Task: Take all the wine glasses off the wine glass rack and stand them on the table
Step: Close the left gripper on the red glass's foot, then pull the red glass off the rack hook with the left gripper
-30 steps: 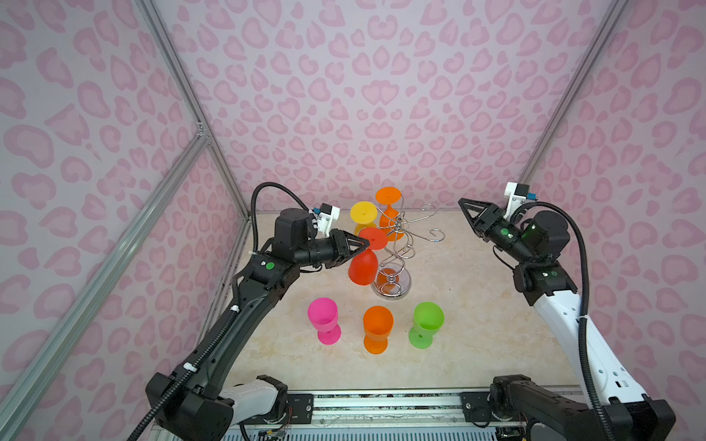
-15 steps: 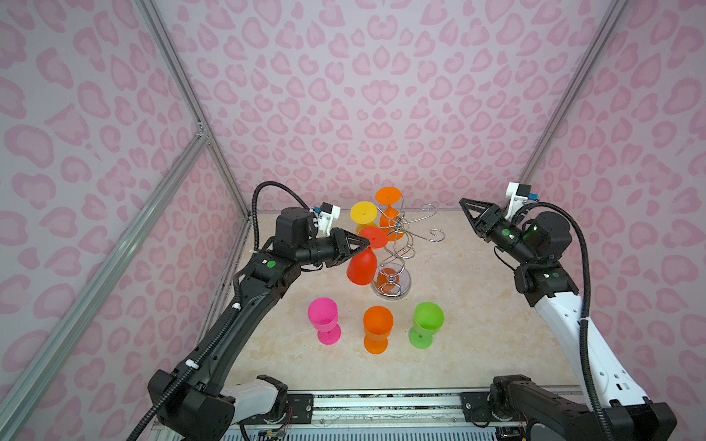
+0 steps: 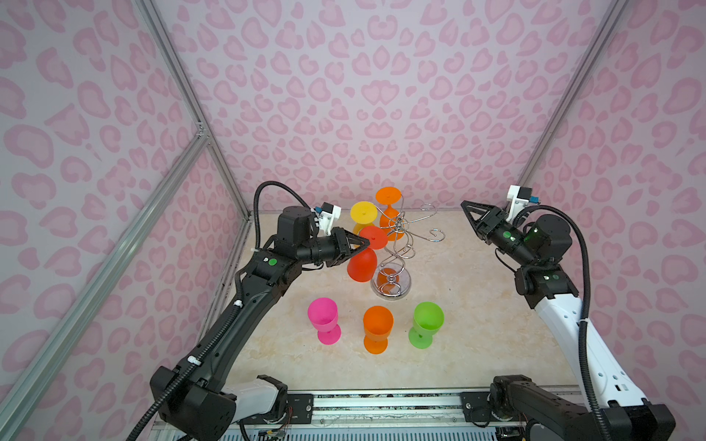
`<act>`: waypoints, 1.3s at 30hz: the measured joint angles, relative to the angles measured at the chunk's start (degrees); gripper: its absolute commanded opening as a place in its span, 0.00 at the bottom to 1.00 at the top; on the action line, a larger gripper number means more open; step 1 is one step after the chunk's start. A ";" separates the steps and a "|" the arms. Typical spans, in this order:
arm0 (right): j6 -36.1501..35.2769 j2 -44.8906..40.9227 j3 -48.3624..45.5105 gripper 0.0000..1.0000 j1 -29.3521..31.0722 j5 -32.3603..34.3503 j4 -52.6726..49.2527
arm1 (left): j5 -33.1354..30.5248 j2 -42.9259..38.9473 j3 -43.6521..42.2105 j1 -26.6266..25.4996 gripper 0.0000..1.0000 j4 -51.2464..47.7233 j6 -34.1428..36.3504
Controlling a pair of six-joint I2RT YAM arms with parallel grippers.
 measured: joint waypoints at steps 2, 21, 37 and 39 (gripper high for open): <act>0.33 -0.11 -0.26 0.43 -0.24 -0.15 0.09 | -0.02 0.13 0.13 0.00 0.18 -0.07 -0.31; 1.42 -0.28 -1.40 0.43 -1.36 -1.27 1.62 | -0.61 0.39 0.52 0.07 0.06 -0.96 -1.88; 2.93 0.52 -1.40 0.43 -1.36 -1.40 2.99 | 0.11 -2.12 -0.35 0.94 0.02 -0.68 -4.85; 2.93 0.57 -1.40 0.43 -1.36 -1.42 3.02 | 0.42 -2.40 -0.63 1.14 0.02 -0.68 -5.22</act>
